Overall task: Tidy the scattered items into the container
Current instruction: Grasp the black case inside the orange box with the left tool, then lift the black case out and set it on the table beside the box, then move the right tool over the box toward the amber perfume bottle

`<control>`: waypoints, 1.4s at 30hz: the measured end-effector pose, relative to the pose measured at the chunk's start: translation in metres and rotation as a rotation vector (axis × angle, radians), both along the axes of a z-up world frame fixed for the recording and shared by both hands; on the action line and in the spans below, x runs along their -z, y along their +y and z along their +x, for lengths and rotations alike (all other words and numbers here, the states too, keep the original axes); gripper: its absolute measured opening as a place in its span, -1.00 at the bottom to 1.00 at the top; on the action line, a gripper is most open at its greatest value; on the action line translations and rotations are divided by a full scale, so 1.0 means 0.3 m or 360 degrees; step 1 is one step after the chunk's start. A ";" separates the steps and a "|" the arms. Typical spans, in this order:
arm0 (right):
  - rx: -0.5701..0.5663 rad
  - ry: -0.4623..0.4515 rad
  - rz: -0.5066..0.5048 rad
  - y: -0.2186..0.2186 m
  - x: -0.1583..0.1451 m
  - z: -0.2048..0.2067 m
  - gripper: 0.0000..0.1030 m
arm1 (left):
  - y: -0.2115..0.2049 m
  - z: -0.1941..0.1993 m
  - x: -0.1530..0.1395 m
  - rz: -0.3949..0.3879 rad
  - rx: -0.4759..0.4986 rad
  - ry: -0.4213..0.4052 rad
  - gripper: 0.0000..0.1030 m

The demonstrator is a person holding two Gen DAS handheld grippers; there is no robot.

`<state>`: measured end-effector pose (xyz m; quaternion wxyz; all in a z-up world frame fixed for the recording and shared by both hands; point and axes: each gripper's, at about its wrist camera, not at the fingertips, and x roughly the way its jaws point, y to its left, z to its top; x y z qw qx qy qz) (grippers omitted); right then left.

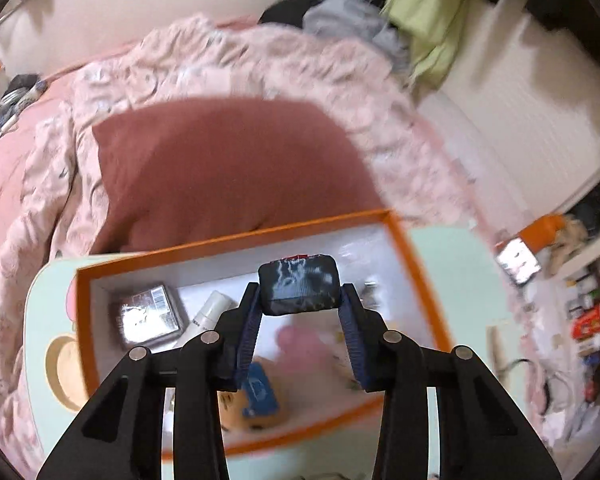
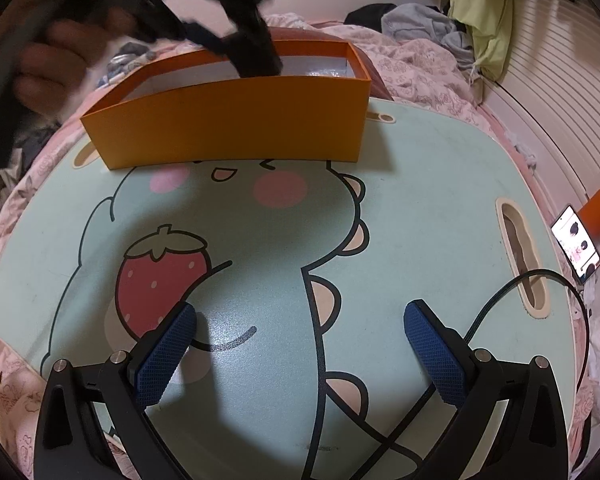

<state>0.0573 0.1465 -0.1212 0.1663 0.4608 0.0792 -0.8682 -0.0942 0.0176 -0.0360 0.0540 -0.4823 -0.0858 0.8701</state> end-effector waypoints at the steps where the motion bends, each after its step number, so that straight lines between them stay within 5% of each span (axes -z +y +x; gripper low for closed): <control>1: 0.0000 0.0001 0.0000 0.000 0.000 0.000 1.00 | -0.008 0.053 -0.044 0.0052 0.0025 0.0056 -0.22; 8: 0.0001 0.0001 0.0002 -0.005 0.003 0.001 1.00 | -0.072 0.311 -0.146 0.0154 0.0094 0.0245 -0.22; 14: 0.0001 0.0000 0.0003 -0.007 0.003 0.002 1.00 | -0.140 0.482 0.042 0.0114 -0.0039 0.0201 -0.22; 21: 0.0001 -0.0003 0.0004 -0.008 0.001 0.002 1.00 | -0.170 0.502 0.189 0.0292 -0.0098 0.0148 -0.19; 25: 0.0002 -0.0001 0.0005 -0.009 0.001 0.002 1.00 | -0.207 0.545 0.185 0.0384 -0.0147 0.0210 0.35; 34: 0.0004 0.0000 0.0008 -0.011 0.005 0.004 1.00 | -0.180 0.681 0.266 0.0176 -0.0247 0.0125 0.40; 42: 0.0027 -0.0012 -0.0011 0.003 0.014 -0.014 1.00 | -0.068 0.671 0.309 -0.0299 -0.0210 0.0134 0.78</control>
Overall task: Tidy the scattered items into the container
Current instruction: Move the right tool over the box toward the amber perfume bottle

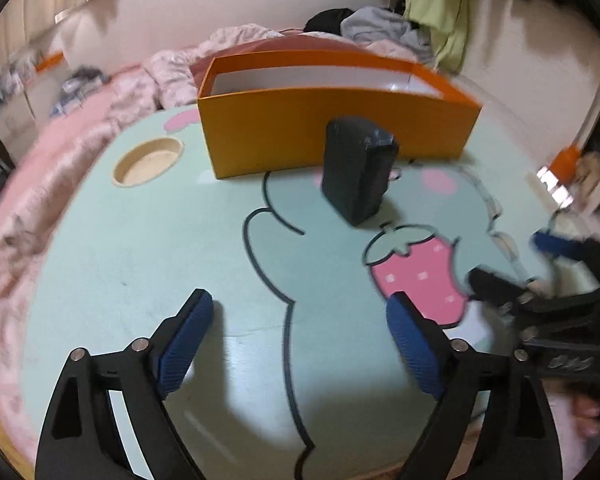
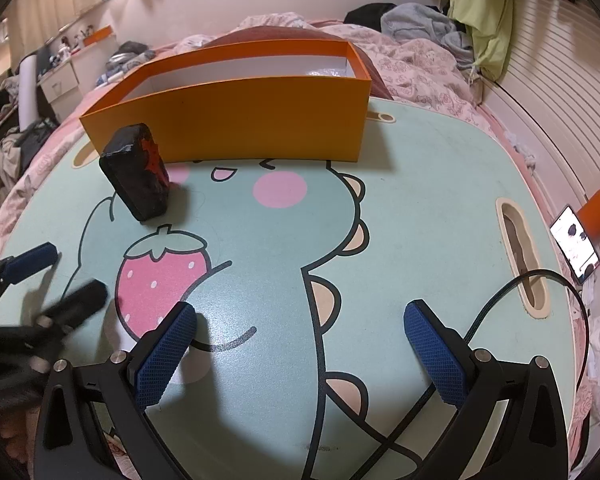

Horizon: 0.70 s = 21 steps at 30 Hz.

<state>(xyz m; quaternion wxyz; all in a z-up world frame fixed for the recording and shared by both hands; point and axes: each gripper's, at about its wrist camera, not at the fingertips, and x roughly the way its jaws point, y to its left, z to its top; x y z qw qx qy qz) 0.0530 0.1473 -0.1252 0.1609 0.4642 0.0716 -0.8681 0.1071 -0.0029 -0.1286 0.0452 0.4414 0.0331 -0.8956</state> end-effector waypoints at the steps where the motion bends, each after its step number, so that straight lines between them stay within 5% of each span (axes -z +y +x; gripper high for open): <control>1: 0.0011 0.0006 -0.0037 0.018 -0.001 -0.006 1.00 | -0.003 0.003 0.001 0.0007 0.0002 0.0003 0.83; 4: 0.0063 -0.0005 -0.0228 0.078 -0.029 0.006 0.89 | -0.013 0.007 0.002 0.0004 -0.0020 0.0006 0.88; 7: 0.0077 -0.0007 -0.0312 0.102 -0.073 -0.014 0.36 | -0.022 0.007 0.006 0.0003 -0.0041 -0.0002 0.99; 12: -0.0143 0.0070 -0.0474 0.003 -0.281 -0.043 0.34 | -0.022 0.013 0.003 0.0003 -0.0037 0.0005 0.99; 16: -0.0231 -0.0274 -0.0653 -0.161 -0.362 -0.247 0.29 | -0.012 0.004 0.002 0.0005 -0.0041 0.0002 0.99; 21: -0.0127 -0.0673 -0.0498 -0.354 -0.229 -0.464 -0.16 | -0.012 0.006 0.000 0.0005 -0.0040 0.0004 0.99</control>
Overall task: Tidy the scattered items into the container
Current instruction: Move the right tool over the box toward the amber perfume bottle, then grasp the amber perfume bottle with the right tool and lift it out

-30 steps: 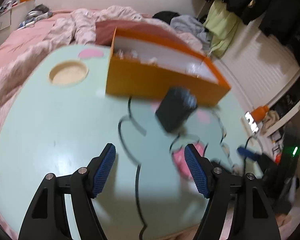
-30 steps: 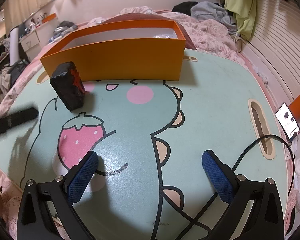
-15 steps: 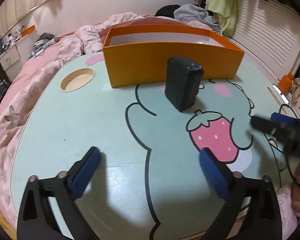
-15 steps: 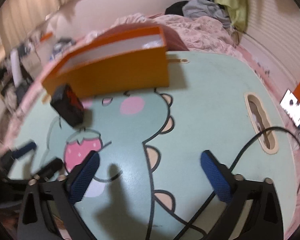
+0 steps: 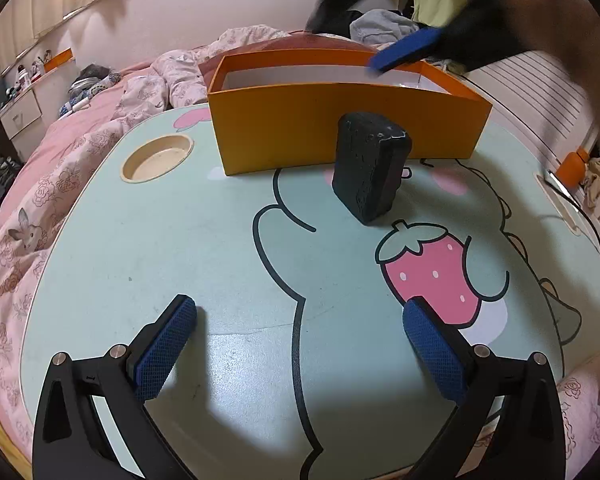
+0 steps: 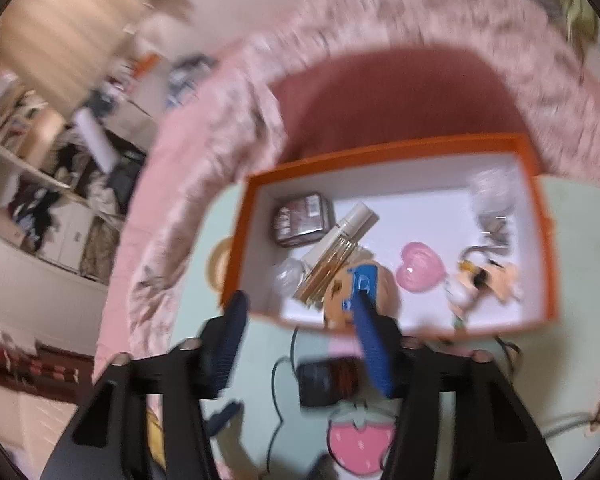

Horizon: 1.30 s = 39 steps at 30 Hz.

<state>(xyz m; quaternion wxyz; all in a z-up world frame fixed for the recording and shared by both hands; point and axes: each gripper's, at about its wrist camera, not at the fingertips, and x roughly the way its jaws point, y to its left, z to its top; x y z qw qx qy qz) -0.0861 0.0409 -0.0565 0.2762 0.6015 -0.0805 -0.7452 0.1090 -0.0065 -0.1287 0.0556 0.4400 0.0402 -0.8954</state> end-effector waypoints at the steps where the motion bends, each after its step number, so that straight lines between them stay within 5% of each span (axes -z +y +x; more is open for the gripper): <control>1: 0.0035 -0.0052 0.0040 -0.014 0.035 -0.028 -0.18 | 0.001 0.001 0.000 0.0000 0.0000 0.0001 0.99; 9: 0.0088 -0.0138 0.0071 -0.067 0.122 -0.078 -0.18 | -0.004 -0.001 -0.002 0.0009 0.0005 0.0007 0.99; 12: 0.0012 -0.0166 0.0203 -0.119 0.155 -0.090 -0.19 | -0.005 0.000 -0.002 0.0008 0.0005 0.0007 0.99; 15: -0.0026 -0.0122 0.0301 -0.135 0.168 -0.083 -0.39 | -0.005 0.000 0.001 0.0016 0.0005 0.0004 0.99; 22: 0.0008 -0.0185 0.0139 -0.043 0.152 -0.064 -0.67 | -0.004 -0.001 0.000 0.0013 0.0007 0.0009 0.99; 39: 0.0085 0.0269 -0.0261 0.270 -0.131 0.133 -0.67 | -0.003 -0.001 0.000 0.0013 0.0007 0.0008 0.99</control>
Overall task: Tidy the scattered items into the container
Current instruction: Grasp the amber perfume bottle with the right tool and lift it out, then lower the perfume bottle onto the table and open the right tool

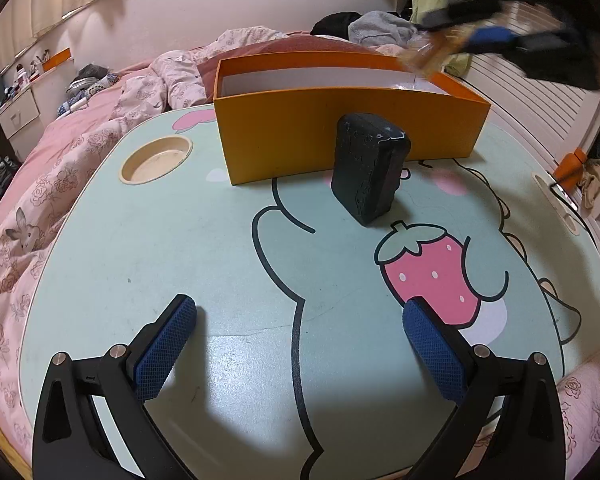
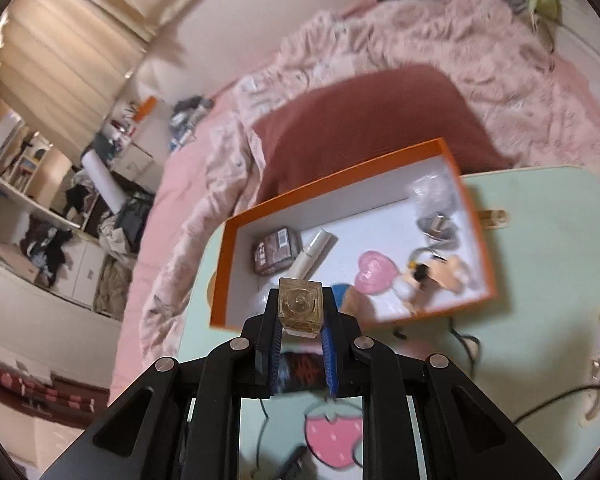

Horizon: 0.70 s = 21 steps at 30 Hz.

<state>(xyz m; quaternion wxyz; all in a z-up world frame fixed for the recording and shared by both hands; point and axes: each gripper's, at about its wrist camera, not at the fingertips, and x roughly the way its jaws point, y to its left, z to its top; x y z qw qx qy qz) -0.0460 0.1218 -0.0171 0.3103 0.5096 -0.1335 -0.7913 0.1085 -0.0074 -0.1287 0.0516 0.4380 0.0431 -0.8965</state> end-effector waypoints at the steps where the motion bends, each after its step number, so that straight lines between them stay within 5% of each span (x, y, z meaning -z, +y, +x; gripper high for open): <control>1: -0.0032 0.0009 0.0021 0.008 0.003 0.024 -0.67 | 0.000 0.002 0.001 0.0000 0.0000 0.0000 0.99; 7: -0.0088 -0.0117 0.0276 0.062 0.186 0.116 -0.67 | -0.001 0.003 0.001 -0.0001 0.0000 0.0000 0.99; 12: -0.0107 -0.0168 0.0226 0.062 0.249 0.117 -0.65 | 0.000 0.002 0.000 0.0000 0.0000 0.0001 0.99; 14: -0.0063 -0.0070 0.0335 0.051 0.233 0.121 -0.49 | 0.001 0.003 0.000 -0.0001 0.0000 0.0001 0.99; 16: -0.0035 0.0023 0.0379 0.050 0.220 0.139 -0.09 | 0.001 0.004 0.001 -0.0001 0.0000 0.0000 0.99; 21: 0.0041 0.0121 0.0265 0.108 0.213 0.187 0.08 | 0.000 0.005 0.001 -0.0001 0.0000 0.0001 0.99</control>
